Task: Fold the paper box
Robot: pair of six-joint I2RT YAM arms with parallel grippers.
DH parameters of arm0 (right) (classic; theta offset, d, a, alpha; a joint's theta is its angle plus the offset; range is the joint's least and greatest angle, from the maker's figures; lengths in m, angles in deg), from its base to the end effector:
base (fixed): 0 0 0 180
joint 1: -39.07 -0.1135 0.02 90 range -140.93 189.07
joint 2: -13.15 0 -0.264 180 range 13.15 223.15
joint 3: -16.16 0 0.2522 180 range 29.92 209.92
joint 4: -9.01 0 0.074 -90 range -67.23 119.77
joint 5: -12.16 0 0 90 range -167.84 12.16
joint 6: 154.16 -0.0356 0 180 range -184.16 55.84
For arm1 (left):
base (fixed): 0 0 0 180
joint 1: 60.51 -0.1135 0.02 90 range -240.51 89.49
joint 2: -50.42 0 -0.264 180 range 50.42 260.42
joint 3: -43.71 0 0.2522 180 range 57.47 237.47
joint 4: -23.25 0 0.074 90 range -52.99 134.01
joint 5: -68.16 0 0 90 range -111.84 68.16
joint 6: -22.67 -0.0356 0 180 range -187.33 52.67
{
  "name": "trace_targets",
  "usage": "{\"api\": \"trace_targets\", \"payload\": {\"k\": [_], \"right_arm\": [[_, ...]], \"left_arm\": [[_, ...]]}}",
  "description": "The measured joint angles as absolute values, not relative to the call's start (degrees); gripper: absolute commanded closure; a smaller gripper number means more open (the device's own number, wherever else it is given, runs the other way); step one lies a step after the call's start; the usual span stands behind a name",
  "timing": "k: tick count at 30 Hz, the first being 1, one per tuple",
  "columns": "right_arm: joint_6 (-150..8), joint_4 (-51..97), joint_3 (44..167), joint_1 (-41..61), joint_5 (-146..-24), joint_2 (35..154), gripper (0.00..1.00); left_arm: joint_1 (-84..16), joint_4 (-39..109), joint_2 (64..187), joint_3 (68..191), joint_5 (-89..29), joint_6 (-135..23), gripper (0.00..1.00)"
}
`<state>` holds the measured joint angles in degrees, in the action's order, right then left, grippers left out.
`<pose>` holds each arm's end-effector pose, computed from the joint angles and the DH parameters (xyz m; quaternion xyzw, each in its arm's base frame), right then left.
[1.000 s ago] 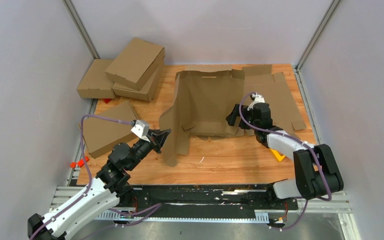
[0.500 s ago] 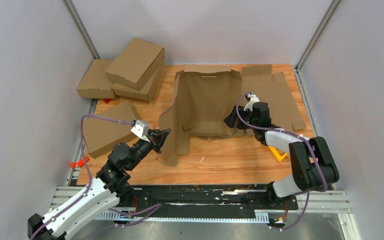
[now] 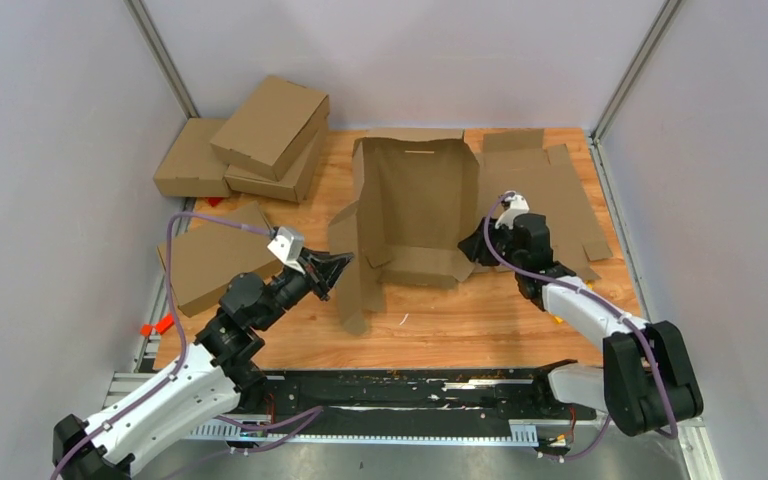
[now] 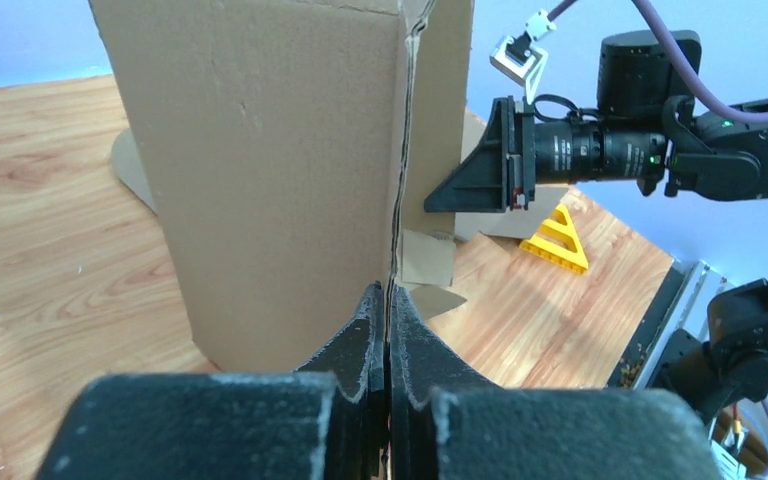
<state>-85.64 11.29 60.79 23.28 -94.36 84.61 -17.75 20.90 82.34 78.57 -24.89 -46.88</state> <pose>0.2432 0.0793 0.1974 -0.0304 0.8557 0.2776 0.4356 0.1139 -0.1079 0.2761 0.1496 0.6570 -0.4024 0.6198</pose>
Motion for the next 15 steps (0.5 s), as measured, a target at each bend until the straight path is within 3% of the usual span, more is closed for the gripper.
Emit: {"api": "trace_targets", "payload": {"k": [10, 15], "right_arm": [[-91.3, 28.5, 61.6, 23.1, -89.2, 75.6, 0.72], [-99.8, 38.0, 61.6, 23.1, -84.9, 69.8, 0.73]], "left_arm": [[-17.7, 37.7, 92.8, 96.9, -23.5, -43.8, 1.00], [-17.7, 39.7, 95.9, 99.5, -27.1, -41.6, 1.00]]}}
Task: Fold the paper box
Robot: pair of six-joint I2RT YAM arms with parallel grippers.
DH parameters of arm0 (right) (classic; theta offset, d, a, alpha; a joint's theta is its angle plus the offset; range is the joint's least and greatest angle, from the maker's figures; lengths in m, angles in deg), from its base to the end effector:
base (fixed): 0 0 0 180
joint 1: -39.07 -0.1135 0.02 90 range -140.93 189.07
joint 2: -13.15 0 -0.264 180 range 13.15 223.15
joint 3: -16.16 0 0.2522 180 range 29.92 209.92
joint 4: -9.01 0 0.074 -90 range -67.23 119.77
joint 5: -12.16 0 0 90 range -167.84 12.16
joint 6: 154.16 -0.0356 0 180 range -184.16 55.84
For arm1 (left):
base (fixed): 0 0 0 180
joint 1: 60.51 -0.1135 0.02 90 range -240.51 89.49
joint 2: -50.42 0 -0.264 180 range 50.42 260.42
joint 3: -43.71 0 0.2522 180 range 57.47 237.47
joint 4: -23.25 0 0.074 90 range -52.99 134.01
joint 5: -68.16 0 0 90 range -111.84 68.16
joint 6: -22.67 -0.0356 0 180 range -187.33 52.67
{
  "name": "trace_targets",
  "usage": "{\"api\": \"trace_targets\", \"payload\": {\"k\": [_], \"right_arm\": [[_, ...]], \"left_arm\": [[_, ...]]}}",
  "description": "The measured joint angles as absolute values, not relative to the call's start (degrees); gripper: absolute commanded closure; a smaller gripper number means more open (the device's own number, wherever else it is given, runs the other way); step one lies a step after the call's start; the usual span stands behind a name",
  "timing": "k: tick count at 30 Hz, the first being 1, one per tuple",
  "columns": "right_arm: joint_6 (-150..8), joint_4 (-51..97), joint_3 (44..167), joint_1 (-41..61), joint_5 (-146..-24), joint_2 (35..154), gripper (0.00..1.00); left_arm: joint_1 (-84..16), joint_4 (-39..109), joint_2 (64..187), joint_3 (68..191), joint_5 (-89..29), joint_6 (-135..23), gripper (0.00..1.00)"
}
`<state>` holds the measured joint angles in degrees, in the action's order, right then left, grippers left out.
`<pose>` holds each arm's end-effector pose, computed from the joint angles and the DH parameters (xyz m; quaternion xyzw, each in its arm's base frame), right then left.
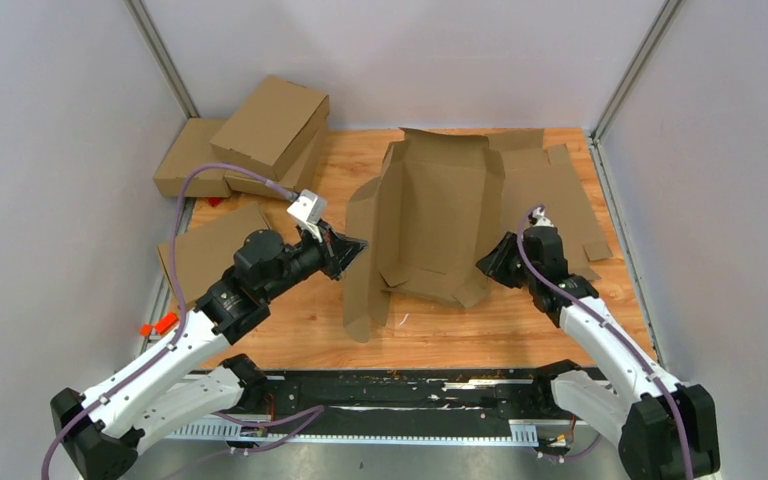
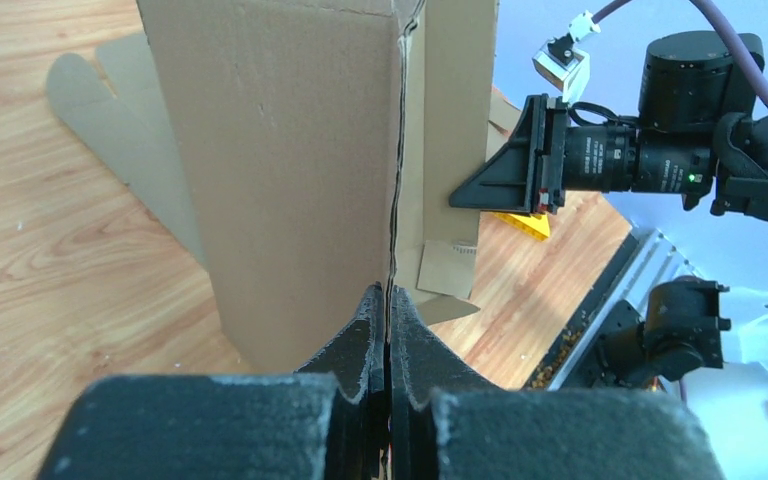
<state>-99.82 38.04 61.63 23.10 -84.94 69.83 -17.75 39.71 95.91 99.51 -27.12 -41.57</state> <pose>0.1967 0.0609 0.2144 0.1291 0.8966 0.2334 0.3535 0.1387 -0.1327 0.3352 0.1403 0.7305 -0.4041 0.5323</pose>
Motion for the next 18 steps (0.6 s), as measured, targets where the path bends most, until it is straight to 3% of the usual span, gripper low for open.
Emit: {"api": "trace_targets", "payload": {"k": [18], "right_arm": [[-117.2, 46.3, 63.1, 23.0, -82.2, 69.0, 0.73]], "left_arm": [[-17.7, 30.3, 93.1, 91.8, -41.4, -44.1, 1.00]]}}
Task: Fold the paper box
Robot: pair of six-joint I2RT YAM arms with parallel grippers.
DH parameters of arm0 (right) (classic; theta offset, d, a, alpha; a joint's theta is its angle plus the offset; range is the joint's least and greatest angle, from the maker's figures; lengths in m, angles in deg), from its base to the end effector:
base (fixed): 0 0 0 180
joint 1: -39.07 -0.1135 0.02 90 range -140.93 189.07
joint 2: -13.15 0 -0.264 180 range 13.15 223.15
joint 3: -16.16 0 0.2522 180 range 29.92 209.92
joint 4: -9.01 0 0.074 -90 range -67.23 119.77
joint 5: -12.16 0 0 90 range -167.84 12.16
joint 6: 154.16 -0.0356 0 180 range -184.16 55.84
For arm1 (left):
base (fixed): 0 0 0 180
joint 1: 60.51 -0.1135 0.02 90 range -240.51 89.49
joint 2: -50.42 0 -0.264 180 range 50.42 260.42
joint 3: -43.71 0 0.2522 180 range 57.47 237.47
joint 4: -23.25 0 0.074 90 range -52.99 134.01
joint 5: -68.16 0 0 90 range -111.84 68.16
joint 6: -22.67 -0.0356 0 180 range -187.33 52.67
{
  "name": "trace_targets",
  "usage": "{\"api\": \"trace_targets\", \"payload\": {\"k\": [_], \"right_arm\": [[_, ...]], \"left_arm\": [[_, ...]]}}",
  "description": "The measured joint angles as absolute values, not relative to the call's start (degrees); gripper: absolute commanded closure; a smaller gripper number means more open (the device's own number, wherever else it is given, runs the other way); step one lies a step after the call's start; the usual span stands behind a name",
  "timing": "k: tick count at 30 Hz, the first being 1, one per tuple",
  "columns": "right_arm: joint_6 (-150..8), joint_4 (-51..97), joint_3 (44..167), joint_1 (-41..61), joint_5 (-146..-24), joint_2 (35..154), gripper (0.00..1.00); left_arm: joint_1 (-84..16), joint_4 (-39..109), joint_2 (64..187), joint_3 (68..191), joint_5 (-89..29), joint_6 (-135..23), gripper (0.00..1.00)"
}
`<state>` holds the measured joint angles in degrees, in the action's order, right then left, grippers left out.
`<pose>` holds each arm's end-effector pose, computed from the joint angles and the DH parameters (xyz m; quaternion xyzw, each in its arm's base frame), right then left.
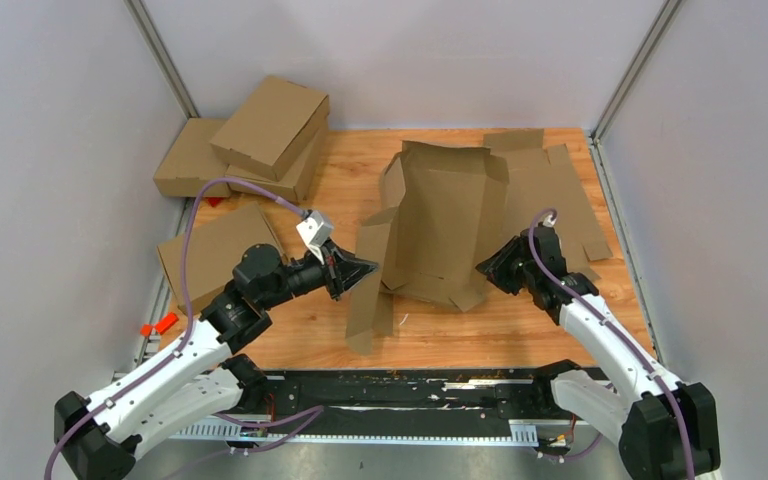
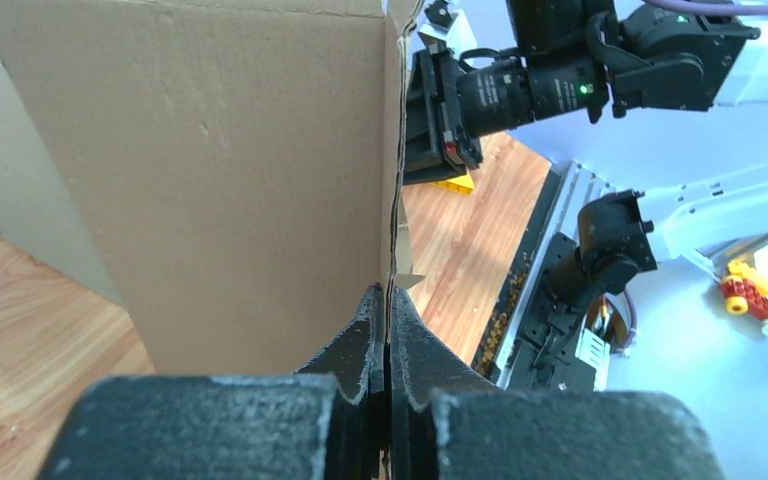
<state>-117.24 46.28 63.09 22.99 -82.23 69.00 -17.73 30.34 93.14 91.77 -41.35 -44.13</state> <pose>0.1883 0.0571 0.2139 0.2806 0.8837 0.2408 0.2868 0.1275 -0.1341 0.3128 0.2365 0.6771 -0.4756 0.5093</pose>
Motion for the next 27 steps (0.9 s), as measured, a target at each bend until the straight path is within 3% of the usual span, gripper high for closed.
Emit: {"api": "trace_targets", "payload": {"k": [9, 14, 19, 23, 25, 27], "right_arm": [[-122.9, 46.7, 63.3, 23.0, -81.4, 69.2, 0.76], [-123.9, 44.8, 63.3, 20.3, -81.2, 69.0, 0.72], [-118.7, 44.2, 63.4, 12.6, -74.4, 67.4, 0.70], [-111.3, 42.3, 63.1, 10.6, -68.9, 66.5, 0.70], [-108.9, 41.7, 62.3, 10.6, -66.4, 65.4, 0.71], [-108.2, 42.3, 62.1, 10.6, -64.8, 64.5, 0.72]], "left_arm": [[-17.5, 26.9, 93.6, 90.5, -45.6, -45.0, 1.00], [-17.3, 22.4, 94.5, 88.8, -46.6, -43.6, 0.99], [-17.0, 21.2, 94.5, 88.4, -45.4, -42.1, 0.93], [-16.7, 27.8, 92.6, 90.2, -37.7, -41.9, 0.86], [-16.7, 35.0, 92.8, 93.4, -32.6, -41.8, 0.78], [-16.7, 43.0, 94.1, 98.3, -27.0, -41.8, 0.52]]}}
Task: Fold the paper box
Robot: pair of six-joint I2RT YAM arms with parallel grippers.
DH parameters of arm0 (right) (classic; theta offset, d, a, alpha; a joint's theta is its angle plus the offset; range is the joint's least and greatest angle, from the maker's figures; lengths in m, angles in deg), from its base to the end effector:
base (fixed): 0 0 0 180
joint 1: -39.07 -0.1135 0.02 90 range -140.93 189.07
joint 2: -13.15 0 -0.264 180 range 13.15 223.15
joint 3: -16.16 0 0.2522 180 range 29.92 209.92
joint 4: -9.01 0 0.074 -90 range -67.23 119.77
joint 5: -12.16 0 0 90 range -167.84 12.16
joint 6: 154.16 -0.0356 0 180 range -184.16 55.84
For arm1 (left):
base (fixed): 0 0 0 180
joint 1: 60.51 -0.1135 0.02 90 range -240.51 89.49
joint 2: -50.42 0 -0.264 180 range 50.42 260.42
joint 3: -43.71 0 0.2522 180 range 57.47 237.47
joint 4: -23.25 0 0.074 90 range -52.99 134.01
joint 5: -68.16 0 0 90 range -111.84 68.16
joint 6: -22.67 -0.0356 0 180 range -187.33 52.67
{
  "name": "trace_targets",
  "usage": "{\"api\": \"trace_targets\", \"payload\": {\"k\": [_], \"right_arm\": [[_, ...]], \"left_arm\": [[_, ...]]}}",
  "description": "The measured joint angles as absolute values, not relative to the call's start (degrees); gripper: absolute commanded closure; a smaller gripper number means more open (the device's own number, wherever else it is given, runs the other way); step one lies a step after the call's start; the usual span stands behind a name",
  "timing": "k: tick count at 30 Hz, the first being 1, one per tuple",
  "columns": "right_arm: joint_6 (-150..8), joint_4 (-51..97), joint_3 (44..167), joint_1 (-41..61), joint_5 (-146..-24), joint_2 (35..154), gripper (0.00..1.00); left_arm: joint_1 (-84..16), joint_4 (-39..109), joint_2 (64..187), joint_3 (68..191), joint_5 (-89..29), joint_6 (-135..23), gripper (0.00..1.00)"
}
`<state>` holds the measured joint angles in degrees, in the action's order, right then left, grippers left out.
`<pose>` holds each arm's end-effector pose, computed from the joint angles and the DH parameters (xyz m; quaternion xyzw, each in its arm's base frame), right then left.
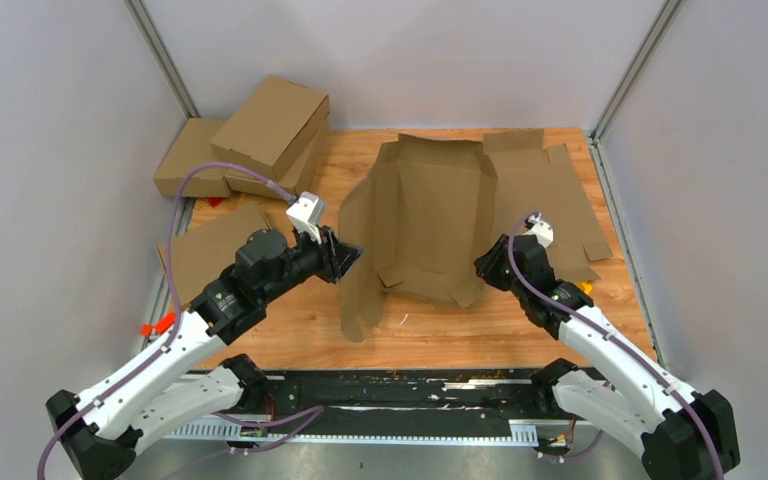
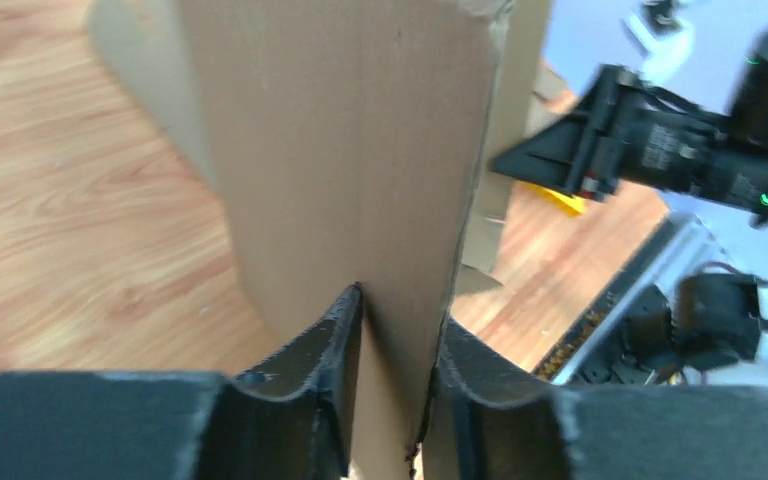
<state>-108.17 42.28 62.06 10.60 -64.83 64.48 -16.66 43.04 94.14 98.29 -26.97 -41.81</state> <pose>0.1717 0.0840 0.2278 0.1697 0.8808 0.1719 0.4073 0.1312 -0.1305 0.3265 0.1496 0.7449 -0.3974 0.5145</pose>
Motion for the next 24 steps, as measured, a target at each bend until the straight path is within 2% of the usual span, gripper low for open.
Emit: {"api": "trace_targets", "payload": {"k": [2, 3, 8, 16, 20, 24], "right_arm": [[-108.1, 43.1, 62.1, 10.6, -63.8, 64.3, 0.77], [-108.3, 44.0, 62.3, 10.6, -63.3, 64.5, 0.78], [-109.1, 48.8, 64.0, 10.6, -62.5, 67.9, 0.81], [-107.6, 49.4, 63.8, 10.6, -62.3, 66.9, 0.76], [-106.3, 49.0, 63.7, 10.6, -61.9, 64.7, 0.60], [-104.2, 49.0, 63.7, 10.6, -62.4, 64.0, 0.19]], "left_arm": [[-16.7, 51.2, 96.1, 103.8, -21.9, -41.4, 0.29], [-16.7, 54.8, 97.0, 106.4, -19.6, -41.3, 0.24], [-16.7, 66.2, 98.6, 114.6, -13.0, -42.1, 0.24], [-15.4, 67.3, 101.2, 112.9, -17.5, -44.7, 0.37], [-15.2, 66.9, 104.9, 109.7, -18.9, -44.9, 0.53], [-15.2, 66.8, 105.3, 108.1, -19.0, -44.7, 0.71]]}}
